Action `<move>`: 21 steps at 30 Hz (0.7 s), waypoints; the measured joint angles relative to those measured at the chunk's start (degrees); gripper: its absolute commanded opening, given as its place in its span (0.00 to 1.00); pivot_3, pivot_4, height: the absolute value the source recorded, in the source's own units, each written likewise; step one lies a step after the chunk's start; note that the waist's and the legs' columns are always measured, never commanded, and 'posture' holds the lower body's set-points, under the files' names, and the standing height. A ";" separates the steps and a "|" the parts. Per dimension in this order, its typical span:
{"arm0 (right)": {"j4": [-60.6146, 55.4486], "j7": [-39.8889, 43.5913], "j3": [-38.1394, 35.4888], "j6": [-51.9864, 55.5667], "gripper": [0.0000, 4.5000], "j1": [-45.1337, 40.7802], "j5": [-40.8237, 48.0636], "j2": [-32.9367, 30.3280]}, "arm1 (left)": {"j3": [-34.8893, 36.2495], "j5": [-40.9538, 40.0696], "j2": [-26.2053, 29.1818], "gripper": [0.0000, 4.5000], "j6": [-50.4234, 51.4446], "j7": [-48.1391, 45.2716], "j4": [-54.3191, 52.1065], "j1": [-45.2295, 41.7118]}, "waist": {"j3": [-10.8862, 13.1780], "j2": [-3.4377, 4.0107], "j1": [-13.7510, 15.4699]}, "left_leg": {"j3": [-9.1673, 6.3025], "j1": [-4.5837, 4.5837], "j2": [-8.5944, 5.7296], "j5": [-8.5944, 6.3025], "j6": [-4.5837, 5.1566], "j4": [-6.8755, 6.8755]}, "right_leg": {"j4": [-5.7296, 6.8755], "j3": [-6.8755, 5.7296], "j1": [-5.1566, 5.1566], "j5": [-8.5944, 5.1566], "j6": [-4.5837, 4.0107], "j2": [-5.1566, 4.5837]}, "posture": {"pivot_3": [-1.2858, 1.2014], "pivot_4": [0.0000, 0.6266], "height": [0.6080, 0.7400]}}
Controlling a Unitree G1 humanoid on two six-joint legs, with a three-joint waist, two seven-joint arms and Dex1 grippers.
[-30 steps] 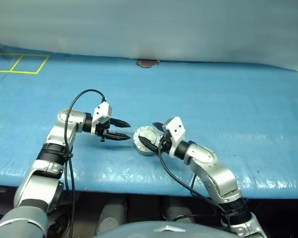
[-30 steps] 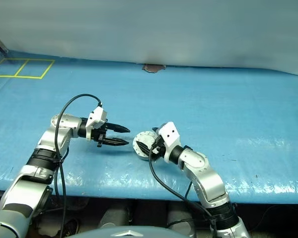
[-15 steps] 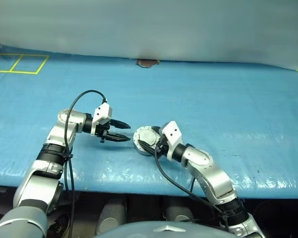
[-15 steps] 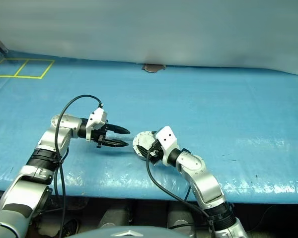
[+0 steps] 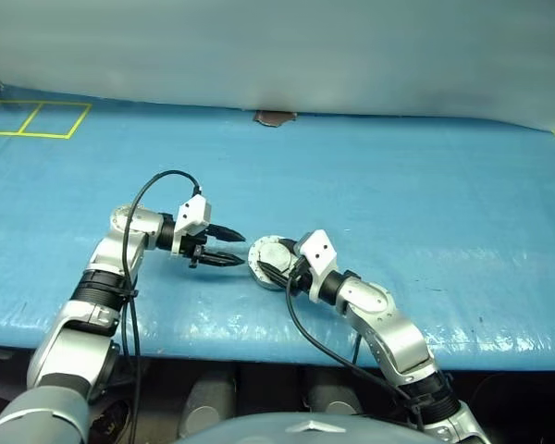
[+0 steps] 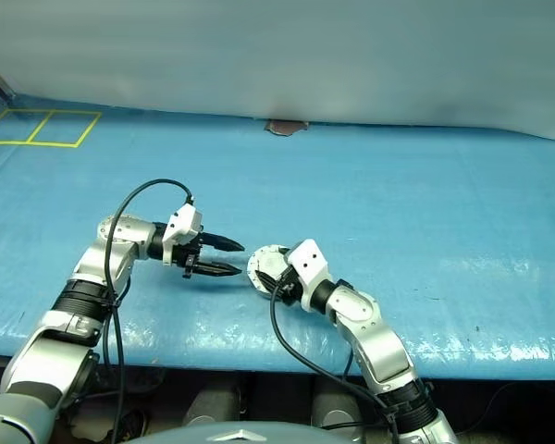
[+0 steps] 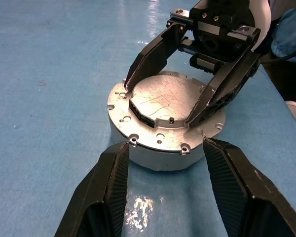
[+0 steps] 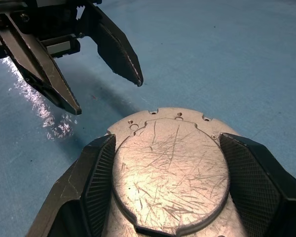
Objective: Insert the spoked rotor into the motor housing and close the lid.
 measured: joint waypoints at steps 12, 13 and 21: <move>-1.29 0.48 0.60 1.78 0.67 -0.75 -0.99 -1.17 | 0.05 0.04 1.03 0.57 -4.12 0.35 0.01 2.25 | 0.00 0.00 0.04 | 0.00 -0.01 0.00 0.00 0.00 0.00 | 0.00 0.00 -0.01 0.00 0.00 0.00 | 0.52 0.24 1.00; -1.40 0.47 0.67 2.09 0.67 -0.88 -1.14 -1.20 | 0.05 0.04 1.20 0.57 -4.15 0.35 0.01 2.26 | 0.00 0.00 0.04 | 0.00 -0.01 0.00 0.00 0.00 0.00 | 0.00 0.00 0.00 0.00 0.00 0.00 | 0.52 0.24 1.00; -1.96 0.29 1.38 2.68 0.67 -1.44 -2.83 -1.52 | 0.05 0.04 1.30 0.57 -4.18 0.35 0.01 2.27 | 0.00 0.00 0.04 | 0.00 0.00 0.00 0.00 0.00 0.01 | 0.01 0.00 0.00 0.00 0.00 0.00 | 0.52 0.24 1.00</move>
